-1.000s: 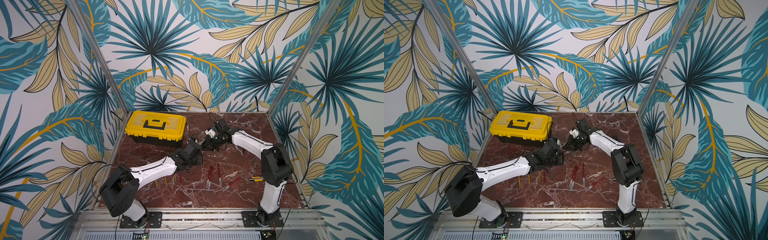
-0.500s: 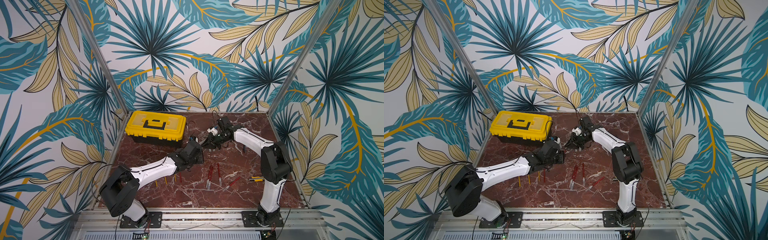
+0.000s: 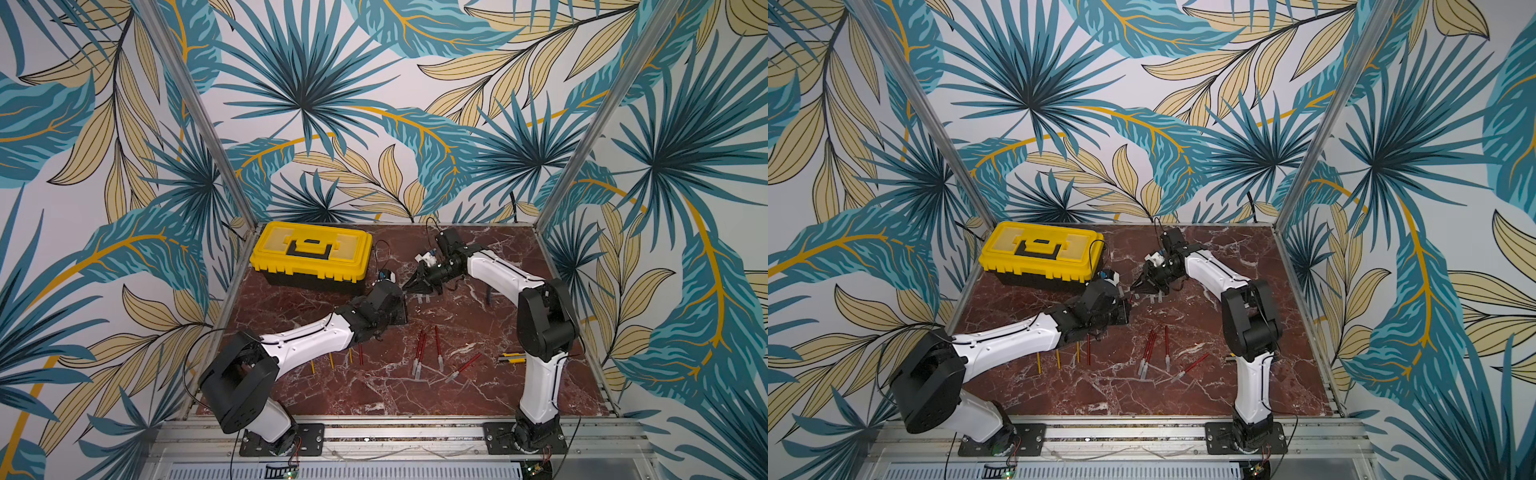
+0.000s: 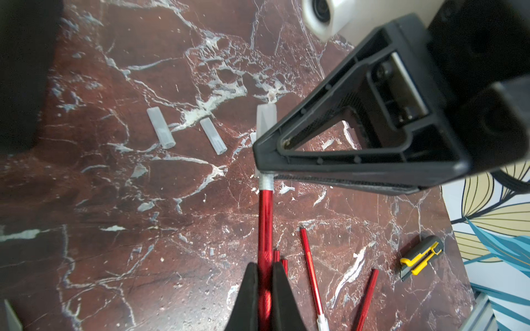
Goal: Remove protective caps from carving knives
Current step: Remove the protective sleeve from the carving knife, then place the protective sleeve at the center of the board.
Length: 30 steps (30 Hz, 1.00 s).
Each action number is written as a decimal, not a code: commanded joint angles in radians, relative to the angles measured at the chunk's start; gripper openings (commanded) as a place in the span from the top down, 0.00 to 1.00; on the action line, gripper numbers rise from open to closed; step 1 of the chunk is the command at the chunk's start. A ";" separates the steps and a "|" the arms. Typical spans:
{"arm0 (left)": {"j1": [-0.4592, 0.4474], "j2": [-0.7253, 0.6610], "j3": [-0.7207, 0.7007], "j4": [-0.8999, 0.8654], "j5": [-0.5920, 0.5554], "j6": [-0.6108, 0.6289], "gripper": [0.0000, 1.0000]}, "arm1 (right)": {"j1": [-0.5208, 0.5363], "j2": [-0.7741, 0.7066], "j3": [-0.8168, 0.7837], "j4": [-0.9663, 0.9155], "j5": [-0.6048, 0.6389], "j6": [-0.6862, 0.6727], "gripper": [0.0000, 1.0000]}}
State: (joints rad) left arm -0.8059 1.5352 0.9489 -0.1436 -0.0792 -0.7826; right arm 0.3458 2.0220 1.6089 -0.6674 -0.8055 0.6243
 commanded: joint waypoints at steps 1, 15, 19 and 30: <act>-0.045 -0.031 -0.076 -0.325 0.147 -0.015 1.00 | -0.148 0.034 0.100 0.226 0.297 -0.074 1.00; -0.045 -0.030 -0.073 -0.324 0.132 -0.018 1.00 | -0.197 0.022 0.099 0.223 0.292 -0.076 1.00; -0.046 -0.031 -0.073 -0.325 0.104 -0.035 1.00 | -0.197 -0.012 0.015 0.218 0.343 -0.100 1.00; -0.046 -0.047 -0.052 -0.336 -0.018 -0.098 1.00 | -0.147 -0.092 -0.238 0.176 0.658 -0.254 1.00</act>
State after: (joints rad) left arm -0.8539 1.5143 0.8814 -0.4610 -0.0231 -0.8494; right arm 0.1726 1.9514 1.4170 -0.4641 -0.2649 0.4377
